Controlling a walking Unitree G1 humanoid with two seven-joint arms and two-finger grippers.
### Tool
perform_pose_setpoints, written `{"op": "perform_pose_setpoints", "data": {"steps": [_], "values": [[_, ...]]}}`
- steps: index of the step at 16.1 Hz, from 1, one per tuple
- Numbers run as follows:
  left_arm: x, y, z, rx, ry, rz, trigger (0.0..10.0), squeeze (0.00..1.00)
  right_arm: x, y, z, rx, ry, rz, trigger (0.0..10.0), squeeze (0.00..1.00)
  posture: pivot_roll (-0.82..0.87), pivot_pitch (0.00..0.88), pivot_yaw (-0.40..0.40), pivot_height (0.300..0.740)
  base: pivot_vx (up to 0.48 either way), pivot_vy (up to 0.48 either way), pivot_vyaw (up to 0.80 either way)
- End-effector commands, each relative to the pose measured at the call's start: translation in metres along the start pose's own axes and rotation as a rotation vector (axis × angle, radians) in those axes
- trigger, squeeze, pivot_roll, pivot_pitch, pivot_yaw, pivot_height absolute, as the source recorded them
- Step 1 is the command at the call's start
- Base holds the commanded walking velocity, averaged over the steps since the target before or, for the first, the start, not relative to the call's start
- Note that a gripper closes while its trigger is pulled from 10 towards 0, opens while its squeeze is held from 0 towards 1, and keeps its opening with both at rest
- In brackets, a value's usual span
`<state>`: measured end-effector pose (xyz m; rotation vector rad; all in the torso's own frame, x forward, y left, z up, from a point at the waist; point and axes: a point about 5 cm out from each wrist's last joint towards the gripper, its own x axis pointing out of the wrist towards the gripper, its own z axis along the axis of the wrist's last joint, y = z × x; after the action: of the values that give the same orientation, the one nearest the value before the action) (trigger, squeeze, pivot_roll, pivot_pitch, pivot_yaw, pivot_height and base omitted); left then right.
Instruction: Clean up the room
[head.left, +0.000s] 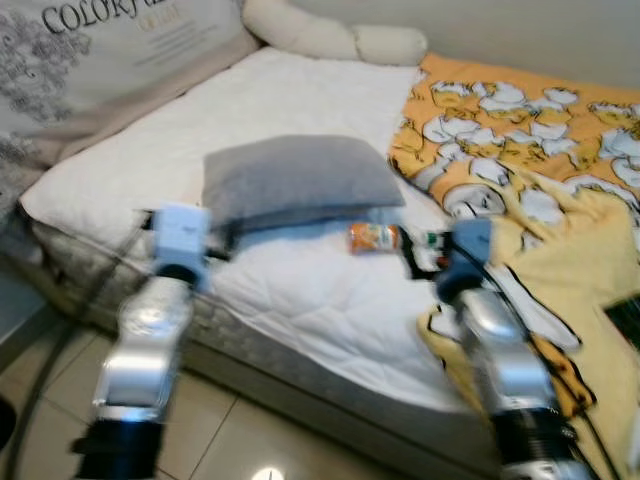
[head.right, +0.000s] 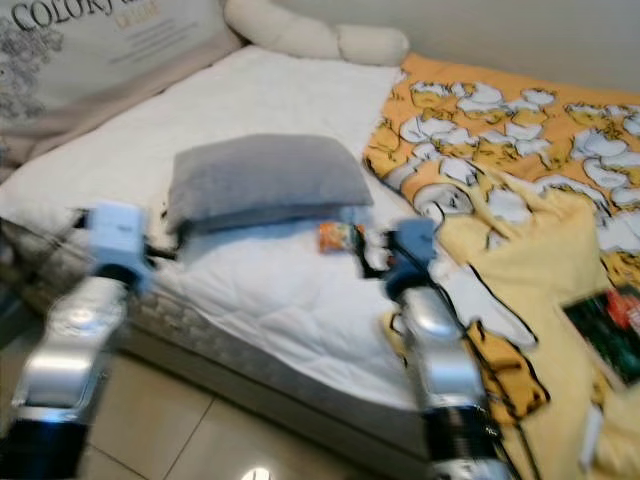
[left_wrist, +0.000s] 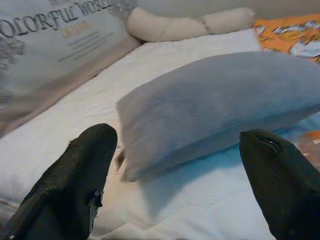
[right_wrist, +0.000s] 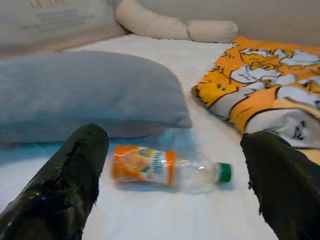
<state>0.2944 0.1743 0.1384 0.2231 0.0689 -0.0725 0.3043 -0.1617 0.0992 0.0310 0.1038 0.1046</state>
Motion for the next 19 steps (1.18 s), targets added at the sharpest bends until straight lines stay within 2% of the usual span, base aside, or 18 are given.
{"op": "perform_pose_setpoints", "data": {"steps": [1,3,12,19], "values": [[-0.0011,0.0111,0.0008,0.016,0.002,0.029,10.0,0.00,0.0033,0.0110,0.0055,-0.001,-0.023,0.038,10.0,1.00,-0.10,0.000,-0.003,0.740,0.322,0.000,0.80],[-0.0012,0.0111,0.0006,0.016,0.004,0.029,10.0,0.00,0.0033,0.0105,0.0059,-0.006,-0.025,0.032,10.0,1.00,-0.10,0.000,-0.003,0.740,0.321,0.000,0.80],[0.0009,0.0097,-0.0002,0.011,0.013,0.021,10.0,0.00,0.0067,0.0086,0.0102,-0.022,-0.024,0.035,10.0,1.00,-0.11,0.000,0.001,0.740,0.308,0.000,0.00],[-0.0074,0.0121,-0.0046,0.004,0.031,0.047,10.0,0.00,-0.0007,0.0026,0.0113,-0.050,-0.019,0.030,10.0,1.00,-0.10,0.000,-0.027,0.740,0.275,0.000,0.00]]}}
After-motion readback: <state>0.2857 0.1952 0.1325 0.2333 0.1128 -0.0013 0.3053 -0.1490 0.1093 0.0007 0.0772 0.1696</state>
